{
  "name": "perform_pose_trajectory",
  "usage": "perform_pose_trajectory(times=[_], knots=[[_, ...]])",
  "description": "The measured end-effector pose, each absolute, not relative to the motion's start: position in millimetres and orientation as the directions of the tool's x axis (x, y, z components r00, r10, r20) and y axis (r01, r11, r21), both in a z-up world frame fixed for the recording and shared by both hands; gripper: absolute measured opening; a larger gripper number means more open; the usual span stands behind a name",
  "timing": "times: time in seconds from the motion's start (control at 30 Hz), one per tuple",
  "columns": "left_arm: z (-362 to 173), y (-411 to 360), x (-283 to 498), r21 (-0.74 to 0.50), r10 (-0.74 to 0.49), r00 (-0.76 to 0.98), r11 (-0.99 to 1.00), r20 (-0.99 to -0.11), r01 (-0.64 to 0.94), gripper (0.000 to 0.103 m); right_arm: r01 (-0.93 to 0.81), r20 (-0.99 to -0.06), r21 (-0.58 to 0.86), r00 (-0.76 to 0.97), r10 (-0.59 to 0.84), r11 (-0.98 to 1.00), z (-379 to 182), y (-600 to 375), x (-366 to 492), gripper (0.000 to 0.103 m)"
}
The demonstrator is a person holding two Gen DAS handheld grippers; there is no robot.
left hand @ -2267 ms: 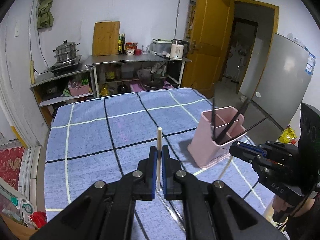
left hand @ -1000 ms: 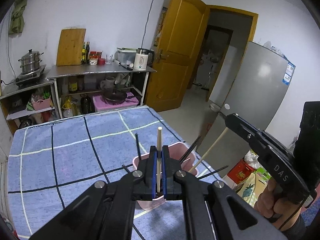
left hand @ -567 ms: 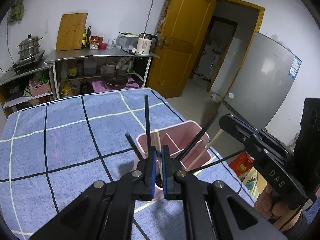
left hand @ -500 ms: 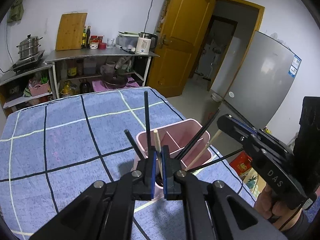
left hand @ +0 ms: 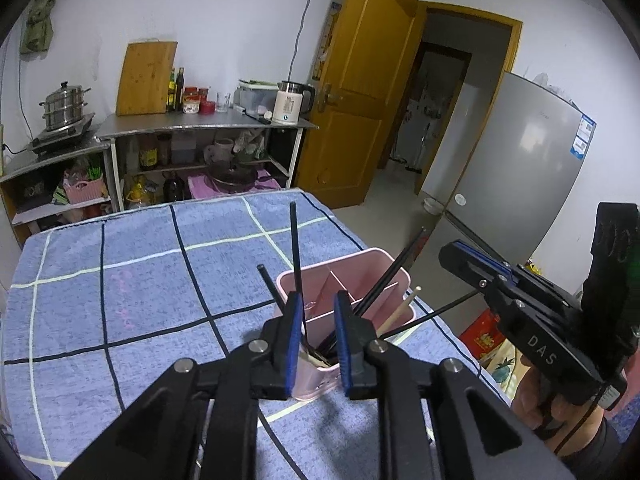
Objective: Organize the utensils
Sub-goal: 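Lower the chopsticks into the holder and open the left gripper while the right gripper opens, then move both grippers down to the last black chopsticks on the table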
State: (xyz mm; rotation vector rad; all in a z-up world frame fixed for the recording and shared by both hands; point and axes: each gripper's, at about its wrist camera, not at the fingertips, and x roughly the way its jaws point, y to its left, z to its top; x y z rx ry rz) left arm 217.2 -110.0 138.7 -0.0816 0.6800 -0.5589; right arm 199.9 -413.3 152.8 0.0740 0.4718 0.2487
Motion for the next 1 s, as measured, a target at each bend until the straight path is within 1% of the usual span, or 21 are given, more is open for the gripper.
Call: perform_pose_trajectory(times=[0.17,0.33,0.63,1.0], knots=[[148,-92,197,-0.245,-0.509,0.67,0.857,-0.541,0.453,0.026,-0.241,-0.418,0.137,0.866,0.276,0.961,157,-412,179,0.01],[139,-68,174,-0.227,-0.463,0.702,0.884,-0.541,0.408,0.027,-0.264,-0.424,0.148,0.854,0.303,0.953,151,-402,164,0.01],[89,-27,153,-0.259,-0.383,0.705,0.924,-0.596,0.283,0.027,-0.325,-0.484,0.18,0.793,0.372,0.928,116,-379,147,0.011],[21,-20,138,-0.268,-0.311,0.655,0.948,-0.689,0.169,0.027,-0.364,-0.579,0.202,0.704,0.411,0.909,62,-352,138,0.012]])
